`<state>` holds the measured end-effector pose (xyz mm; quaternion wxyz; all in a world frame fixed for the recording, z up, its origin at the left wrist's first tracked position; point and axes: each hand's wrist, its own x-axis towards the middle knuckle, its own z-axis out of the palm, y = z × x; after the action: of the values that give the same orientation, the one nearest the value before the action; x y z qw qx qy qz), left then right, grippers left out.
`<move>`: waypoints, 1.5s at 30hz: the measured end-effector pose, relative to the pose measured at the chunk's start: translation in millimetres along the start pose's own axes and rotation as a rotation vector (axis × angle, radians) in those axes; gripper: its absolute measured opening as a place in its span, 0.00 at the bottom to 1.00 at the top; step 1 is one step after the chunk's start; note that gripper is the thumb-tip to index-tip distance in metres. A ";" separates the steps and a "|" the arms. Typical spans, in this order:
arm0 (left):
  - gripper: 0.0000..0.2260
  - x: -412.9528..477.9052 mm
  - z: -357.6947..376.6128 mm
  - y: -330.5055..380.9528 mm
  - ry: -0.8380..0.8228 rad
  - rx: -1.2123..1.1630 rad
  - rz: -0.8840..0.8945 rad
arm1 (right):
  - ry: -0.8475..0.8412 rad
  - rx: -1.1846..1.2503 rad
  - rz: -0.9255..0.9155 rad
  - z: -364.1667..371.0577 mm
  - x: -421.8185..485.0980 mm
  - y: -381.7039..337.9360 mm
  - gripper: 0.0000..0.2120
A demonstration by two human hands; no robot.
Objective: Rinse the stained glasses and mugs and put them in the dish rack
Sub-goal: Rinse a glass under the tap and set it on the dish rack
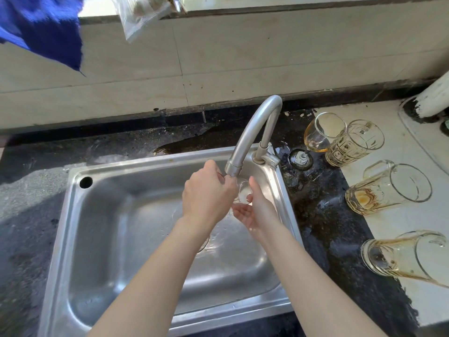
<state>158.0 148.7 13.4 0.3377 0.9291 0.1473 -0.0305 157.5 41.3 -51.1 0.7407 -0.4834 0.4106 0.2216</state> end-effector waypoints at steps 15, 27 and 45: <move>0.09 -11.0 -31.7 -37.2 -0.413 -1.253 -0.828 | -0.433 0.063 -0.247 26.3 -11.2 -11.3 0.12; 0.05 -17.7 -17.8 -35.0 -0.423 -0.823 -0.411 | -0.268 -0.203 -0.210 17.2 -2.8 -18.7 0.04; 0.10 -26.4 7.1 -50.3 -0.416 0.108 0.014 | -0.010 -0.472 -0.444 29.4 -7.8 -7.1 0.13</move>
<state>118.3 174.2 -19.1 0.3109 0.9205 0.0662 -0.2271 169.9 65.2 -35.1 0.6405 -0.7184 0.2287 0.1461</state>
